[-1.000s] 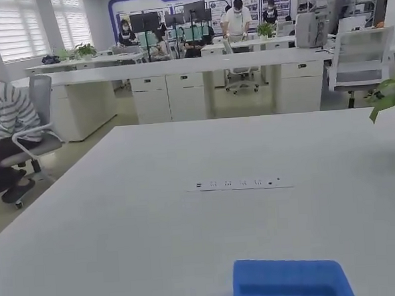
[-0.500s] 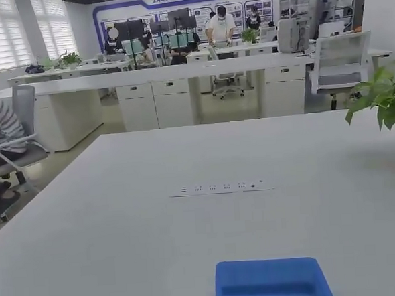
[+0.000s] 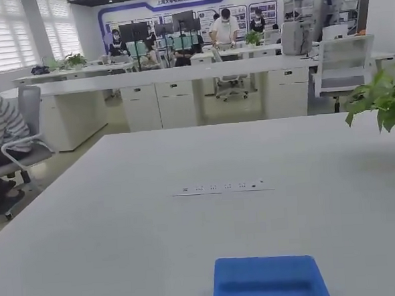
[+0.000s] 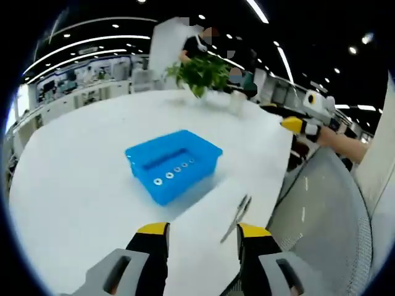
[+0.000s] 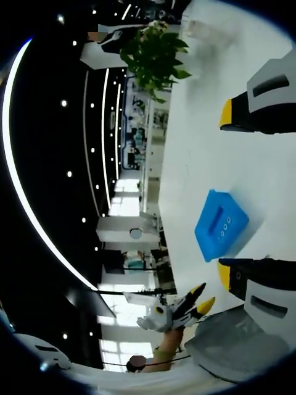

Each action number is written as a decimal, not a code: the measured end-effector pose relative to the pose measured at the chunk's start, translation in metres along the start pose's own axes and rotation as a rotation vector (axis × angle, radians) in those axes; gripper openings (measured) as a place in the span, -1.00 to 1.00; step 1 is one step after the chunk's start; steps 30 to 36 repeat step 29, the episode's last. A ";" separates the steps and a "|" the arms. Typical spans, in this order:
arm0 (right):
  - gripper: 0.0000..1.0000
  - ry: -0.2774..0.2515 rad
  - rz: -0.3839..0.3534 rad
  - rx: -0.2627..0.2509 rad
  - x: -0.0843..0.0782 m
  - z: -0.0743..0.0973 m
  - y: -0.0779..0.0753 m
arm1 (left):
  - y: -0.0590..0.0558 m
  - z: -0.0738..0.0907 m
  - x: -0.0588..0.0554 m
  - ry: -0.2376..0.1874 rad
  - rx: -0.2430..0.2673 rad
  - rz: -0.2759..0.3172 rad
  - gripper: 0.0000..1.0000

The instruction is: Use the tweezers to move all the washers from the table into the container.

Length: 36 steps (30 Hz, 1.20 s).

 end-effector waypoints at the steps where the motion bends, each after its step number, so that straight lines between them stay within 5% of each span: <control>1: 0.68 -0.001 -0.007 -0.003 0.000 0.000 -0.001 | 0.002 0.007 0.000 -0.033 0.033 -0.005 0.00; 2: 0.68 -0.002 -0.013 -0.008 0.000 0.000 -0.002 | 0.003 0.014 0.004 -0.107 0.082 0.000 0.03; 6: 0.74 0.000 -0.013 -0.023 0.000 0.000 -0.003 | 0.002 0.025 0.010 -0.285 0.192 0.066 0.48; 11: 0.81 -0.006 0.001 -0.055 0.000 0.001 -0.007 | -0.003 0.024 0.011 -0.384 0.291 0.090 0.84; 14: 0.87 -0.001 0.003 -0.070 -0.001 0.002 -0.008 | -0.004 0.029 0.019 -0.463 0.341 0.029 0.97; 16: 0.95 0.008 0.015 -0.075 -0.002 0.001 -0.008 | -0.005 0.034 0.028 -0.585 0.320 0.003 0.97; 19: 0.98 0.014 0.037 -0.067 -0.001 -0.001 -0.005 | -0.007 0.039 0.033 -0.688 0.300 0.016 0.97; 22: 0.98 -0.004 0.031 -0.062 0.000 -0.001 -0.005 | -0.005 0.041 0.031 -0.673 0.343 0.005 0.97; 29: 0.98 -0.016 -0.018 -0.091 -0.001 0.002 -0.011 | -0.003 0.035 0.027 -0.617 0.337 0.037 0.97; 36: 0.98 -0.016 -0.018 -0.091 -0.001 0.002 -0.011 | -0.003 0.035 0.027 -0.617 0.337 0.037 0.97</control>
Point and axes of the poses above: the centre of the closed fingertips' face, and the gripper's own axes: z roughly backward along the fingers, y roughly to its left, x roughly out of its top, the point moved 8 cm from there along z, roughly backward along the fingers, and after that the axes turned 4 degrees about y, right-handed, at the moved point
